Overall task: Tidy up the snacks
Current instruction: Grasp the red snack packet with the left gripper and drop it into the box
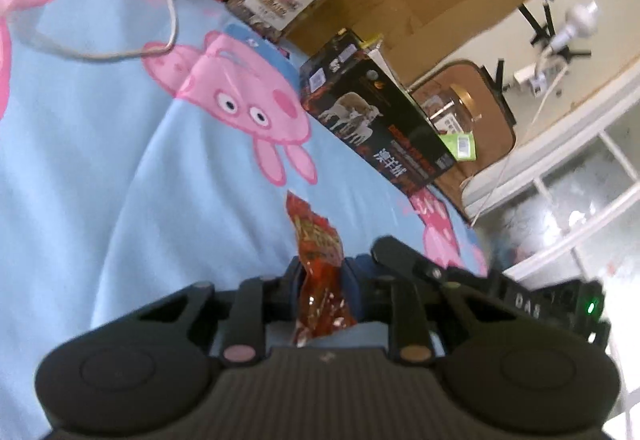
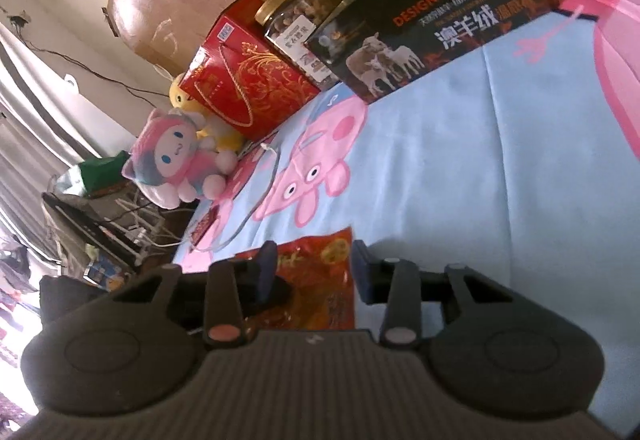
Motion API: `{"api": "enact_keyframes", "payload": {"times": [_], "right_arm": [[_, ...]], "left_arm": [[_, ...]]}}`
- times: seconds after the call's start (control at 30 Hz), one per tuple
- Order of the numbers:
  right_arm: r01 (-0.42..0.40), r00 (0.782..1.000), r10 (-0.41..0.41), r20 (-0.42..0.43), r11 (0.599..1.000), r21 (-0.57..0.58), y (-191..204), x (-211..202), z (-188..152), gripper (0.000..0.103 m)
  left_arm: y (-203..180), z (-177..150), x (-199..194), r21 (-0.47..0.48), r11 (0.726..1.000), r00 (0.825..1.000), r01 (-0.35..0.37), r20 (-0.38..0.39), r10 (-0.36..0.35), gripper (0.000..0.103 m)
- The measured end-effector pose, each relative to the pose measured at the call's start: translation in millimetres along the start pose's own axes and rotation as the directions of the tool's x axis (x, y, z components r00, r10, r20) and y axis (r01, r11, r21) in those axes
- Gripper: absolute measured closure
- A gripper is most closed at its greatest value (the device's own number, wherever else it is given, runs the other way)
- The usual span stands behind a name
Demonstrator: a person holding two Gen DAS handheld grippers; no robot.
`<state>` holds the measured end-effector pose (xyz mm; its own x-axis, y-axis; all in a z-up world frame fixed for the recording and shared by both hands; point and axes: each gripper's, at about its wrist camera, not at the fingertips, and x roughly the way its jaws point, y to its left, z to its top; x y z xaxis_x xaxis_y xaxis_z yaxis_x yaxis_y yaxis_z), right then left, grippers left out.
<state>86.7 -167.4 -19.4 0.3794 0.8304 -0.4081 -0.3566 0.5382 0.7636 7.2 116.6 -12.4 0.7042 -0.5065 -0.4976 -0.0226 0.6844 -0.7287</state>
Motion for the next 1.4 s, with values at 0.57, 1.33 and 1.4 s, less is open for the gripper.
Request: {"api": "enact_keyframes", "payload": {"times": [0.57, 1.33, 1.4], "right_arm": [[-0.123, 0.992, 0.125, -0.019, 0.989, 0.078, -14.0, -17.8, -4.8, 0.061], [-0.169, 0.93, 0.17, 0.325, 0.985, -0.03, -12.8, -55.0, 96.2, 0.094], [-0.087, 0.926, 0.1, 0.364, 0.995, -0.051, -12.5, -48.2, 110.9, 0.094]], "left_arm": [[-2.7, 6.6, -4.7, -0.091, 0.972, 0.977, 0.215, 0.014, -0.215, 0.086], [-137.3, 137.1, 104.4, 0.174, 0.951, 0.966, 0.256, -0.01, -0.259, 0.085], [-142.1, 150.7, 130.6, 0.179, 0.963, 0.979, 0.202, -0.013, -0.203, 0.084]]}}
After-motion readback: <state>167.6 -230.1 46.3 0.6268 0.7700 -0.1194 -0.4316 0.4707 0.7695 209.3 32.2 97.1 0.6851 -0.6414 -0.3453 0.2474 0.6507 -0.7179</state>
